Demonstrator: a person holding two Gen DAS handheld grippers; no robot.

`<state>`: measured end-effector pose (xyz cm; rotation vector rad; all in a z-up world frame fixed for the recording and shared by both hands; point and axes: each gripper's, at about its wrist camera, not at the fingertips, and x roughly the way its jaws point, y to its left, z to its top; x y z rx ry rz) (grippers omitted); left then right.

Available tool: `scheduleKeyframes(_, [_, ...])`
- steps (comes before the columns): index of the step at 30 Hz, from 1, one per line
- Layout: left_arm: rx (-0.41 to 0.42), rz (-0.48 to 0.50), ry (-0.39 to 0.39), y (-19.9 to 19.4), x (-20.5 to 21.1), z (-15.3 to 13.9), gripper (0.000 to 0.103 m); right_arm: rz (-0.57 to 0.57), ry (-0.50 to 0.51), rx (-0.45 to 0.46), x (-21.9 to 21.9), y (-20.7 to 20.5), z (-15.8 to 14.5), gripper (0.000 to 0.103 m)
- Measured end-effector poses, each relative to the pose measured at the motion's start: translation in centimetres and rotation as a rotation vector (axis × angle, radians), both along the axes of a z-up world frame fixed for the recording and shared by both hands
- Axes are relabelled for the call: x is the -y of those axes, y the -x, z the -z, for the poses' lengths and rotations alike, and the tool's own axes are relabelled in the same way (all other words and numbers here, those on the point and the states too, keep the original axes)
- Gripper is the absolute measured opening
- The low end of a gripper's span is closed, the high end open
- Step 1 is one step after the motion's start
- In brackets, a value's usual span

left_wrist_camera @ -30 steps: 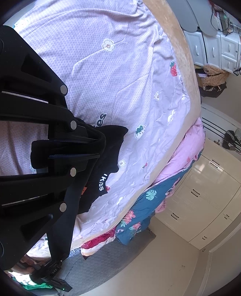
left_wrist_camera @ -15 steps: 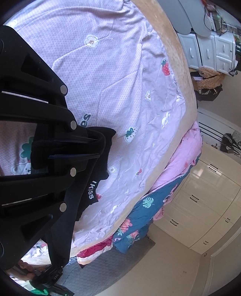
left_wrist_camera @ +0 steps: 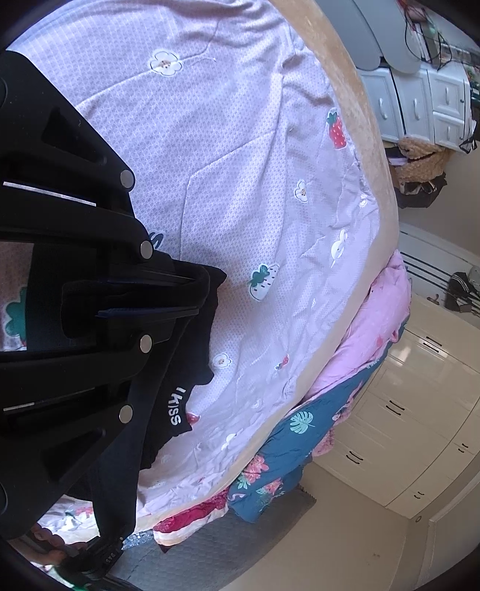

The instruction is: Fold small clothes

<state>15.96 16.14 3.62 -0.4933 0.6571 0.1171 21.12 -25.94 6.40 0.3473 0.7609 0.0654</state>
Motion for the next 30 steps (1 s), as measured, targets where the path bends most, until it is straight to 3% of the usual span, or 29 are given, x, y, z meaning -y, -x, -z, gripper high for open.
scheduleKeyframes(5, [-0.029, 0.014, 0.02, -0.9, 0.0, 1.5, 0.005, -0.006, 0.029, -0.025, -0.2, -0.7, 2.0, 0.008])
scheduleKeyframes(10, [-0.013, 0.003, -0.029, -0.7, 0.3, 0.9, 0.007, -0.011, 0.062, -0.037, -0.3, -0.8, 3.2, 0.013])
scheduleKeyframes(11, [-0.007, 0.0, -0.032, -0.5, 0.3, 0.7, 0.007, -0.008, 0.067, -0.036, -0.3, -0.6, 3.3, 0.025])
scheduleKeyframes(12, [-0.002, -0.001, -0.038, -0.4, 0.3, 0.5, 0.011, 0.004, 0.085, -0.029, -0.2, -0.4, 3.2, 0.045])
scheduleKeyframes(13, [0.002, -0.003, -0.047, -0.2, 0.4, 0.4, 0.014, 0.013, 0.095, -0.02, -0.2, -0.2, 3.2, 0.052])
scheduleKeyframes(14, [0.005, -0.002, -0.062, -0.1, 0.6, 0.2, 0.014, 0.021, 0.099, -0.011, 0.0, 0.0, 3.0, 0.052])
scheduleKeyframes(17, [0.008, 0.012, -0.089, 0.3, 1.2, -0.1, 0.021, 0.021, 0.087, 0.01, 0.3, 0.7, 2.5, 0.052])
scheduleKeyframes(19, [0.01, 0.029, -0.103, 0.9, 1.7, -0.3, 0.034, 0.001, 0.082, 0.021, 0.1, 1.2, 2.2, 0.052])
scheduleKeyframes(24, [-0.007, 0.089, -0.145, 1.9, 3.3, -0.2, 0.048, -0.103, 0.121, 0.026, -1.8, 2.5, 1.9, 0.05])
scheduleKeyframes(25, [-0.013, 0.107, -0.15, 2.0, 3.7, 0.0, 0.048, -0.128, 0.131, 0.022, -2.3, 2.7, 2.0, 0.047])
scheduleKeyframes(27, [-0.025, 0.163, -0.157, 2.1, 4.9, 0.5, 0.047, -0.177, 0.15, 0.011, -3.5, 3.1, 2.2, 0.028])
scheduleKeyframes(29, [-0.053, 0.213, -0.165, 1.8, 6.1, 1.3, 0.033, -0.215, 0.164, 0.0, -4.5, 3.5, 2.5, 0.022])
scheduleKeyframes(30, [-0.068, 0.231, -0.163, 1.7, 6.5, 1.8, 0.019, -0.233, 0.172, -0.006, -5.0, 3.7, 2.6, 0.022])
